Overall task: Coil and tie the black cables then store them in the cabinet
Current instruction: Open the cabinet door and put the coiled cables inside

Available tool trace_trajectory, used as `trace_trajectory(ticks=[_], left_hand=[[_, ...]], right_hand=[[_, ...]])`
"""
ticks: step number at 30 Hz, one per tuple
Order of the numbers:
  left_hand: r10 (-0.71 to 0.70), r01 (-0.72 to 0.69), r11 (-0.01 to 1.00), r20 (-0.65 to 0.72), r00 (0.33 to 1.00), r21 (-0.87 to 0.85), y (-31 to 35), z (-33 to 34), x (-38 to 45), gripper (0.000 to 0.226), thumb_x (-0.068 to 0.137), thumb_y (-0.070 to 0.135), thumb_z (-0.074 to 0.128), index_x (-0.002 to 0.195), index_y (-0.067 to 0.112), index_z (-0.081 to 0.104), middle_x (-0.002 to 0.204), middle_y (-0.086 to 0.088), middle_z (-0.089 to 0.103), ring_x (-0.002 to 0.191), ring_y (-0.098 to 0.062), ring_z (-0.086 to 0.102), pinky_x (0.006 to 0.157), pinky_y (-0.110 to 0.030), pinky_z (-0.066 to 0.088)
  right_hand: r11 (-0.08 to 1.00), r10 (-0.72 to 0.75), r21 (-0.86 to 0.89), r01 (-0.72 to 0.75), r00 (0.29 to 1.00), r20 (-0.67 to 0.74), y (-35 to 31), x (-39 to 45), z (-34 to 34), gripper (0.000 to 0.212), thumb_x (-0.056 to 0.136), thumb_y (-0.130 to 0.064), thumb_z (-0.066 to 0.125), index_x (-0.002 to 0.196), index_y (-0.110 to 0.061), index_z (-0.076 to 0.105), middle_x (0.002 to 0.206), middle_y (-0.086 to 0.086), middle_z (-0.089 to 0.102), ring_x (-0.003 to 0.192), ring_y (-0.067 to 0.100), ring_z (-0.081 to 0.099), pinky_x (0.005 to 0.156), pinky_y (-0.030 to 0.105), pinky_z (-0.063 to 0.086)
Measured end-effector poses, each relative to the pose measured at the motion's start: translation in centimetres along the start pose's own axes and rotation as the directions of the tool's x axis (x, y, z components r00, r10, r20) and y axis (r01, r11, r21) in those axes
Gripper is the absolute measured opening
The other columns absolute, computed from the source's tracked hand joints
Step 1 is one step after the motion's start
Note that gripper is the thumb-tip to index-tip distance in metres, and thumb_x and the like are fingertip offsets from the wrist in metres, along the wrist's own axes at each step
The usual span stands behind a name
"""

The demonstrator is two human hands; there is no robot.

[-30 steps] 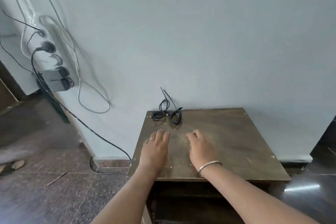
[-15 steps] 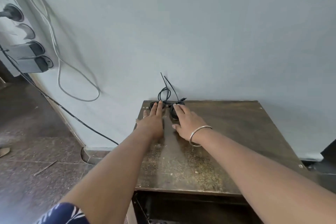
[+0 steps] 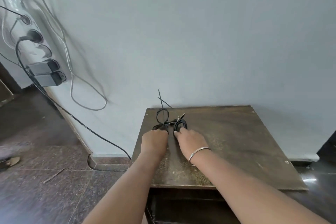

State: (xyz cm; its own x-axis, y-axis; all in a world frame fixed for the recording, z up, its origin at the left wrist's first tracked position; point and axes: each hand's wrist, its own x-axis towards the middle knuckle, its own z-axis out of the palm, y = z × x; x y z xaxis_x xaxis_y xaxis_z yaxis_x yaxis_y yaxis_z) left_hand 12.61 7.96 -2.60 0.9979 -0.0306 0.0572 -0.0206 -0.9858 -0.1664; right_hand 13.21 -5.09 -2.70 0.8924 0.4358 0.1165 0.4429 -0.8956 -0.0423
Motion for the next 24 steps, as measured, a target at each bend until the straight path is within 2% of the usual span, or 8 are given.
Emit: trace_trajectory(ticks=[3,6,10,13,17,20,22,24], left_hand=[[0.007,-0.008,0.999,-0.019,1.0,-0.05,0.6,-0.9,-3.0,0.025,0.083,-0.001,0.051,0.099,0.017,0.057,0.097,-0.004,0.069,0.097,-0.026,0.062,0.061,-0.031,0.038],[0.013,-0.015,0.994,-0.025,1.0,-0.109,1.9,-1.6,-6.5,0.029,0.082,-0.001,0.052,0.104,0.017,0.046,0.095,-0.003,0.067,0.095,-0.026,0.06,0.059,-0.032,0.037],[0.019,-0.022,0.982,-0.019,1.0,-0.189,3.9,-2.0,-11.6,0.037,0.082,0.001,0.056,0.111,0.018,0.041,0.107,-0.004,0.059,0.102,-0.026,0.056,0.067,-0.031,0.044],[0.038,-0.04,0.981,-0.013,0.999,-0.191,5.3,-1.7,-15.4,0.031,0.086,0.006,0.054,0.114,0.019,0.046,0.114,-0.006,0.051,0.103,-0.027,0.055,0.072,-0.033,0.048],[0.06,-0.048,0.978,0.053,0.997,-0.201,6.9,-1.0,-19.9,0.027,0.09,0.009,0.052,0.115,0.018,0.056,0.119,-0.005,0.048,0.102,-0.024,0.056,0.079,-0.031,0.051],[0.089,-0.06,0.968,0.112,0.99,-0.243,8.1,-0.2,-22.5,0.037,0.088,0.004,0.054,0.123,0.018,0.054,0.122,-0.004,0.045,0.103,-0.023,0.055,0.083,-0.03,0.052],[0.11,-0.069,0.961,0.143,0.984,-0.269,9.3,0.1,-23.4,0.041,0.088,0.003,0.052,0.126,0.017,0.051,0.123,-0.004,0.043,0.103,-0.023,0.055,0.084,-0.031,0.052],[0.129,-0.075,0.953,0.17,0.977,-0.292,10.7,0.3,-23.7,0.042,0.089,0.003,0.052,0.128,0.017,0.047,0.123,-0.005,0.042,0.102,-0.024,0.056,0.082,-0.031,0.051]], right_hand=[[0.996,-0.058,-0.071,0.058,0.998,0.003,-0.5,-3.1,-0.8,0.034,0.095,-0.002,0.031,0.121,-0.005,0.053,0.114,0.015,0.056,0.101,0.037,0.057,0.072,0.043,0.046],[0.989,-0.109,-0.095,0.109,0.994,0.004,-0.8,-6.6,-1.2,0.032,0.097,-0.004,0.032,0.121,-0.004,0.054,0.111,0.015,0.057,0.1,0.036,0.056,0.065,0.04,0.035],[0.99,-0.12,-0.069,0.119,0.993,-0.01,-1.1,-11.9,-1.3,0.032,0.098,-0.007,0.033,0.126,-0.005,0.049,0.112,0.014,0.054,0.1,0.033,0.051,0.063,0.038,0.031],[0.997,-0.083,-0.009,0.083,0.994,-0.067,-1.3,-15.5,-1.1,0.035,0.099,-0.011,0.03,0.129,-0.01,0.047,0.113,0.011,0.053,0.102,0.031,0.05,0.064,0.037,0.032],[0.995,-0.04,0.089,0.045,0.998,-0.057,-1.3,-20.8,-0.3,0.052,0.094,-0.003,0.04,0.144,-0.015,0.034,0.117,0.008,0.053,0.108,0.026,0.049,0.065,0.03,0.037],[0.996,-0.079,0.045,0.082,0.995,-0.057,-1.3,-24.3,-0.2,0.059,0.064,-0.011,0.079,0.12,-0.019,0.065,0.088,-0.004,0.065,0.077,0.014,0.062,0.049,0.021,0.042],[0.997,-0.064,0.031,0.064,0.998,0.008,-1.1,-25.5,0.2,0.059,0.045,-0.019,0.089,0.102,-0.023,0.074,0.073,-0.01,0.064,0.063,0.009,0.061,0.043,0.018,0.042],[0.997,-0.043,0.07,0.039,0.997,0.063,-0.8,-26.0,1.0,0.049,0.067,-0.023,0.079,0.114,-0.023,0.067,0.089,-0.006,0.064,0.08,0.013,0.062,0.054,0.022,0.047]])
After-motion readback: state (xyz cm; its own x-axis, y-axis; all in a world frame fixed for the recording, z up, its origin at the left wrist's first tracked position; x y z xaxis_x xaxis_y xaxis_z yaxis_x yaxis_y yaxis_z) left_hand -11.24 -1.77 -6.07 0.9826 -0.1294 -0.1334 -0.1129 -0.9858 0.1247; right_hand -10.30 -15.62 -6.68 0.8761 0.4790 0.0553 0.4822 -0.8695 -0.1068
